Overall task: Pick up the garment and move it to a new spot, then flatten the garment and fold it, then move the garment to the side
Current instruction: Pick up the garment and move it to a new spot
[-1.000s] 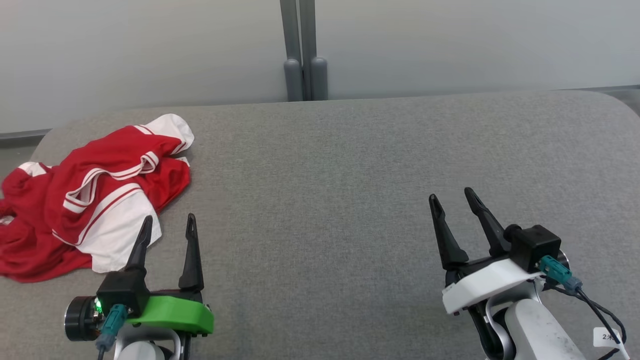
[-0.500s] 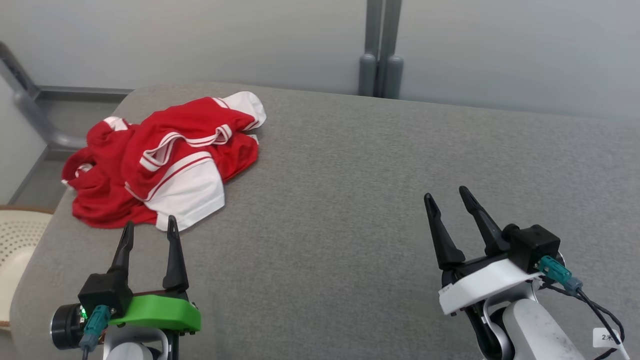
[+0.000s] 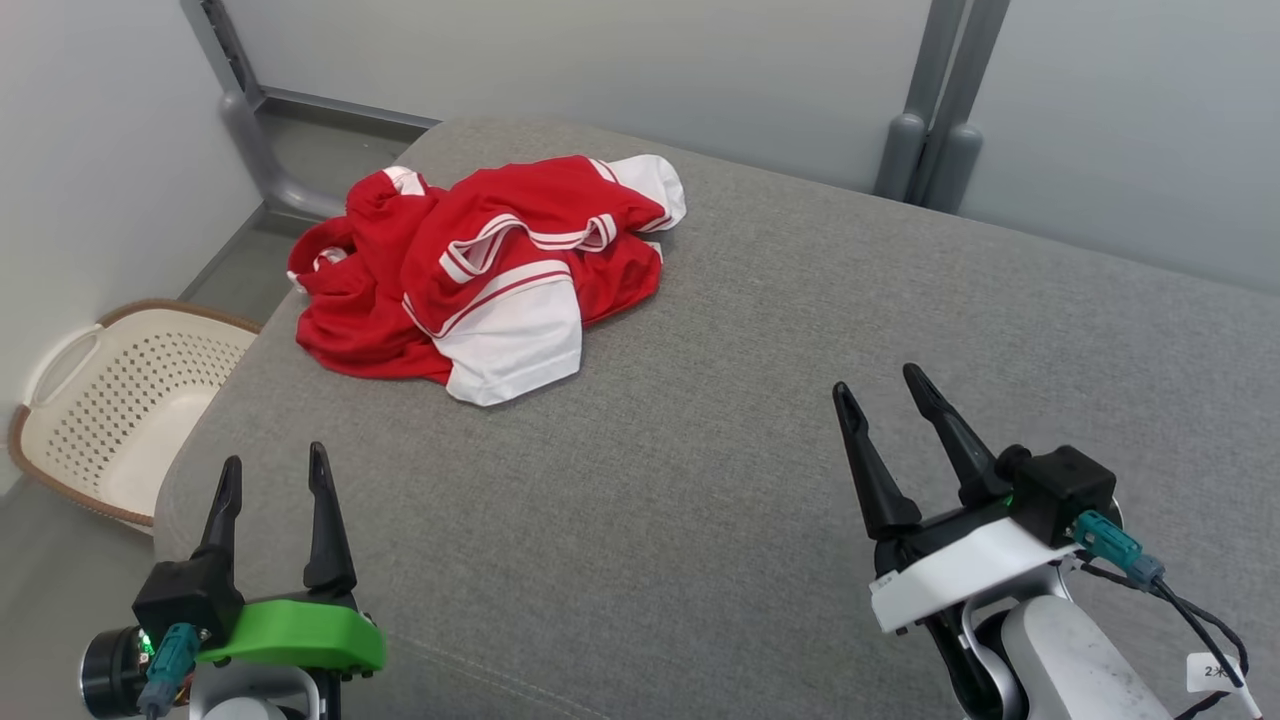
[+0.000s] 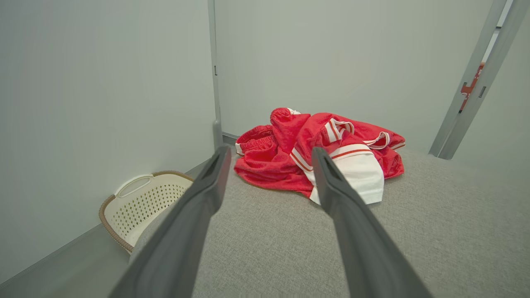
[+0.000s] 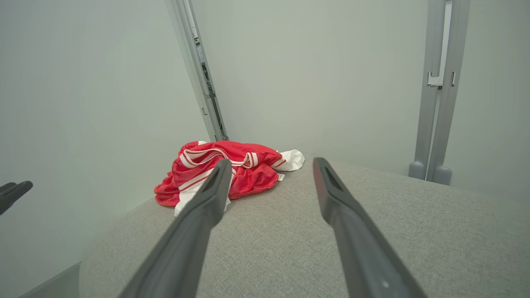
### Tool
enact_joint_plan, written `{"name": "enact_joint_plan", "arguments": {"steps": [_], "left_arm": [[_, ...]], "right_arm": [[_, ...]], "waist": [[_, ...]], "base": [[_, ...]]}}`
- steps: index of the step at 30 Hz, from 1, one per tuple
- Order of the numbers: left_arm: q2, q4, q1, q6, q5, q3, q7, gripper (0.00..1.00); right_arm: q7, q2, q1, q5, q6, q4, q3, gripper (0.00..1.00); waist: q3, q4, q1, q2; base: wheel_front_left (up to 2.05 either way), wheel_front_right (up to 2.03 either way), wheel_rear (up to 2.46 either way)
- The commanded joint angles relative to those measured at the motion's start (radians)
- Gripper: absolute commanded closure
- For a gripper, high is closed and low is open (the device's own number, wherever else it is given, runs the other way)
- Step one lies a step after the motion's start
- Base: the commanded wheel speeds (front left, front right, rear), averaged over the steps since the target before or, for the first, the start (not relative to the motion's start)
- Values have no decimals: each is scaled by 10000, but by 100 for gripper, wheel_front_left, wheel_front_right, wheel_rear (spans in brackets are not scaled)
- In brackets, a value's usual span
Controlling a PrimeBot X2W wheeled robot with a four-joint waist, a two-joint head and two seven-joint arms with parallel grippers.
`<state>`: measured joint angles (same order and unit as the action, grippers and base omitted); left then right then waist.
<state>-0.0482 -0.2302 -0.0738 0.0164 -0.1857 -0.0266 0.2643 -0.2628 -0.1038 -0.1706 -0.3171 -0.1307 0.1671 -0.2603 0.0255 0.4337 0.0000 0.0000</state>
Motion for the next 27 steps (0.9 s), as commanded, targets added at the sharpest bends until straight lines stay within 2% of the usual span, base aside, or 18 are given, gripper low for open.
{"name": "enact_joint_plan", "arguments": {"steps": [1, 8, 11, 17, 20, 27], "left_arm": [[-40, 8, 48, 23, -77, -23, 2, 0], [-158, -230, -411, 255, -192, 18, -59, 0], [-449, -275, -955, 495, -351, 72, -664, 0], [-1404, -272, -2446, 977, -1110, 313, -3246, 0], [-1983, -540, -3420, 1067, -1488, 434, -4555, 0], [-3262, -1633, -5043, 1149, -2608, 1112, -6796, 0]], "right_arm": [[-28, -35, -26, -112, 0, -32, -43, 0], [-28, -51, -154, -90, 0, -140, -134, 0], [-28, -84, -214, -9, 0, -244, -119, 0], [-28, -175, -425, 8, 0, -489, -317, 0], [-28, -224, -601, -2, 0, -568, -490, 0], [-28, -305, -1098, -14, 0, -717, -822, 0]], "waist": [[13, 141, 0, 0], [195, -255, 0, 0], [333, -519, 0, 0], [726, -1159, 0, 0], [1008, -1566, 0, 0], [1736, -2539, 0, 0]], "base": [[0, 0, 0], [0, 0, 0], [0, 0, 0], [0, 0, 0], [0, 0, 0], [0, 0, 0]]}}
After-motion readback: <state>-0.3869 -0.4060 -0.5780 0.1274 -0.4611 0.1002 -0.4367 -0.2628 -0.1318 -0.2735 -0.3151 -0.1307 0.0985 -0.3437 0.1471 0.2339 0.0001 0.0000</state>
